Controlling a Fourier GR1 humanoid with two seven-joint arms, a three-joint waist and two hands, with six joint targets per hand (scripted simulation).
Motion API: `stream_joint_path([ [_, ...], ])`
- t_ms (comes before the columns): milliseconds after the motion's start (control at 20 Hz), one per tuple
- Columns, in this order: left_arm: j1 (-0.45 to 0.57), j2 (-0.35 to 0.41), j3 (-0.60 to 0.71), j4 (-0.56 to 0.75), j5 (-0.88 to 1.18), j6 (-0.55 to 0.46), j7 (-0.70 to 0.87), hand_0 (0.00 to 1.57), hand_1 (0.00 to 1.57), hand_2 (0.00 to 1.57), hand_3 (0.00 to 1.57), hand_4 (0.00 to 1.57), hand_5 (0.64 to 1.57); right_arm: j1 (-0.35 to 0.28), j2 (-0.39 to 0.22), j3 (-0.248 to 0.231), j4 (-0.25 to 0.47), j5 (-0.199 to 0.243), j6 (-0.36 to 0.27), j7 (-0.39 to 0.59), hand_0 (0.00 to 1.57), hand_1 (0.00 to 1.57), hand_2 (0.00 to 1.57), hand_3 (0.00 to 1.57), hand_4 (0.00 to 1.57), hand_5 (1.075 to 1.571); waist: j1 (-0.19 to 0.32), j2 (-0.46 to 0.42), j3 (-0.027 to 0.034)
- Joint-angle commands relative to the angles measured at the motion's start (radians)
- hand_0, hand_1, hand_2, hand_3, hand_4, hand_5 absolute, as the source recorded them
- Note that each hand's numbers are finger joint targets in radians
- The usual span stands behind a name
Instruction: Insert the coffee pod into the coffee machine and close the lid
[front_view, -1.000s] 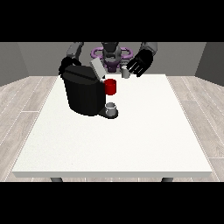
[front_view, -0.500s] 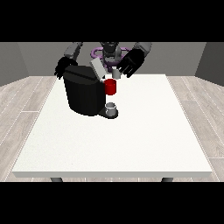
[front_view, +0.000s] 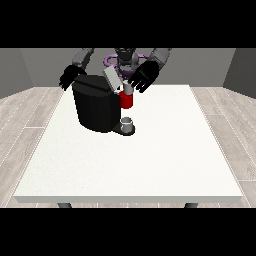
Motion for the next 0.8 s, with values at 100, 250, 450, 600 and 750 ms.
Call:
stream_joint_path([
  [100,0.018,0.039,0.031,0.040,0.009,-0.003,-0.058,1.26,1.26,1.30,1.21,0.51,1.571,0.032,0.006,0.024,-0.090,-0.004,0.005,0.046,0.00,0.00,0.00,0.00,0.52,1.571,-0.043,0.010,-0.0006],
  [250,-0.026,0.010,0.003,0.006,-0.001,-0.047,-0.024,1.18,1.18,1.25,1.18,0.50,1.571,0.001,-0.017,-0.034,0.006,-0.005,-0.010,-0.009,0.00,0.00,0.00,0.00,0.53,1.571,0.018,0.019,0.0001],
  [450,-0.005,-0.070,-0.023,-0.007,-0.013,-0.026,-0.007,1.20,1.20,1.27,1.20,0.50,1.571,-0.028,0.004,-0.038,0.020,-0.015,-0.032,0.037,0.00,0.00,0.00,0.00,0.51,1.571,0.048,-0.019,0.0000],
  [600,-0.015,-0.079,-0.020,0.005,-0.027,0.002,0.017,1.20,1.20,1.28,1.21,0.52,1.571,-0.027,0.013,-0.027,0.009,-0.005,-0.039,0.020,0.00,0.00,0.00,0.00,0.51,1.571,0.028,0.001,0.0000],
  [750,-0.019,0.003,0.007,0.018,-0.016,-0.040,-0.022,1.16,1.16,1.24,1.18,0.49,1.571,0.005,-0.007,-0.055,0.008,-0.038,-0.002,-0.027,0.00,0.00,0.00,0.00,0.53,1.571,0.021,0.030,0.0001],
])
